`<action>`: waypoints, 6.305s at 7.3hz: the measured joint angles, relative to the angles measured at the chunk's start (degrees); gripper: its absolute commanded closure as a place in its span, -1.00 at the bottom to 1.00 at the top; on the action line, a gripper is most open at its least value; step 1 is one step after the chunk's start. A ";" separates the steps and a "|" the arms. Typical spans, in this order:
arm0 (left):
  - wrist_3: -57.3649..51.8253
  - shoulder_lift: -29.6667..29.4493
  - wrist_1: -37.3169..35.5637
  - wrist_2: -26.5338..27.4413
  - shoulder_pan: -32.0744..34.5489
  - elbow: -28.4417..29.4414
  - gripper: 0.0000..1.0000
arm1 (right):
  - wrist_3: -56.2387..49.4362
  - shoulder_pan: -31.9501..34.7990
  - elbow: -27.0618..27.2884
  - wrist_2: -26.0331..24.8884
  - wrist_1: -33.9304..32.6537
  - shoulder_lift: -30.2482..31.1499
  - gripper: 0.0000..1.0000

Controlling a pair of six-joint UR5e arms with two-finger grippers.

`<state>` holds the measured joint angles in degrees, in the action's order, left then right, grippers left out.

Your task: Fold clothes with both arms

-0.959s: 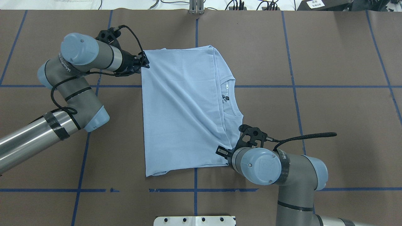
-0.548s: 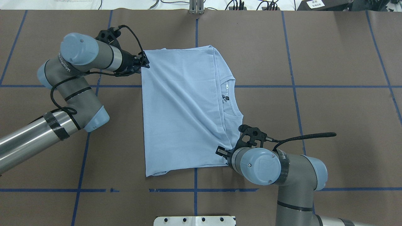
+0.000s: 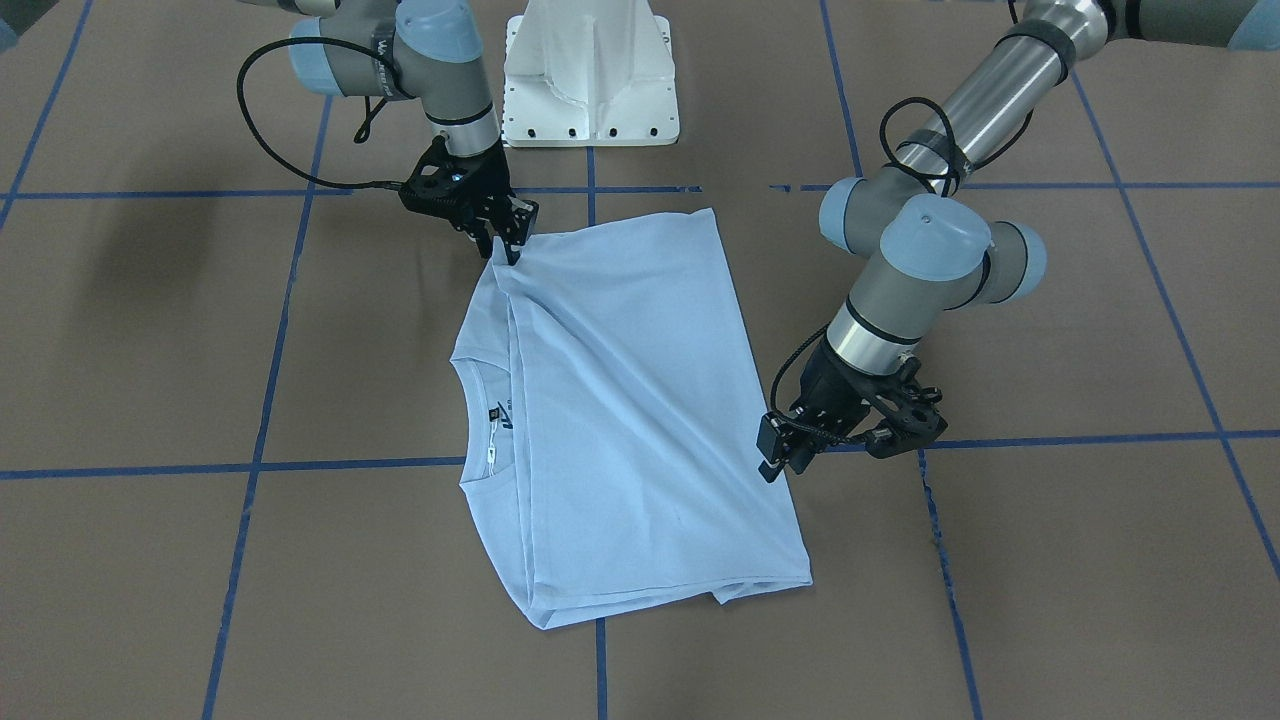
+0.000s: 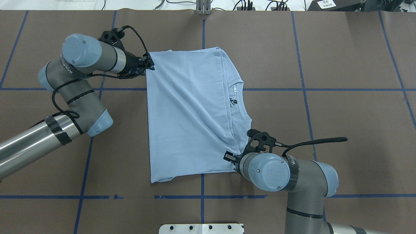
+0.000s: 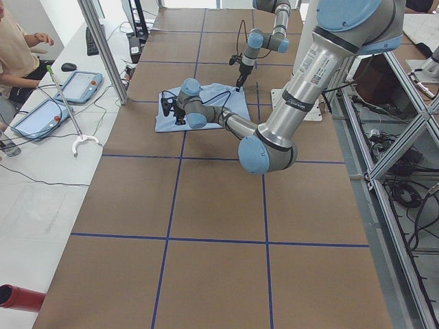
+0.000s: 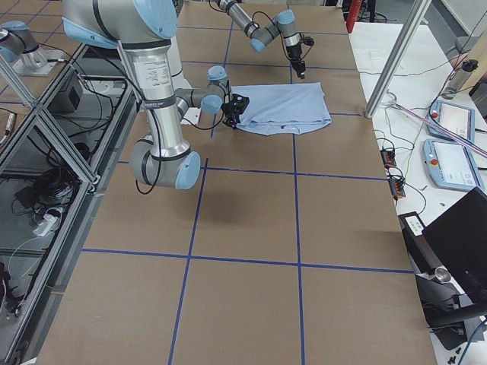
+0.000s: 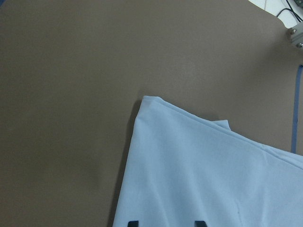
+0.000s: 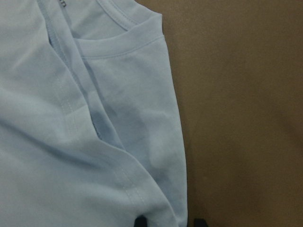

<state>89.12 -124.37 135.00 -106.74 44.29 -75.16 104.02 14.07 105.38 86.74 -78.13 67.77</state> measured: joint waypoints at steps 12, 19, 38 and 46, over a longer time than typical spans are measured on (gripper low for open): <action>1.02 2.06 -1.06 -0.13 -0.16 -4.25 0.00 | 2.41 0.57 1.26 0.53 -0.05 -0.58 1.00; 24.44 20.93 -5.23 5.71 -20.51 -32.17 -0.26 | 5.54 -0.41 6.71 2.01 -0.19 3.19 1.00; 35.81 21.87 -10.19 13.55 -33.91 -33.26 1.00 | 5.66 -0.45 7.99 2.20 -0.18 4.13 1.00; 36.13 21.84 -18.54 13.67 -34.18 -45.82 1.00 | 9.87 -2.92 15.40 1.89 -0.32 10.25 1.00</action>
<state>125.25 -102.52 116.46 -93.07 10.11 -120.98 113.90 11.15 120.79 88.63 -78.45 78.03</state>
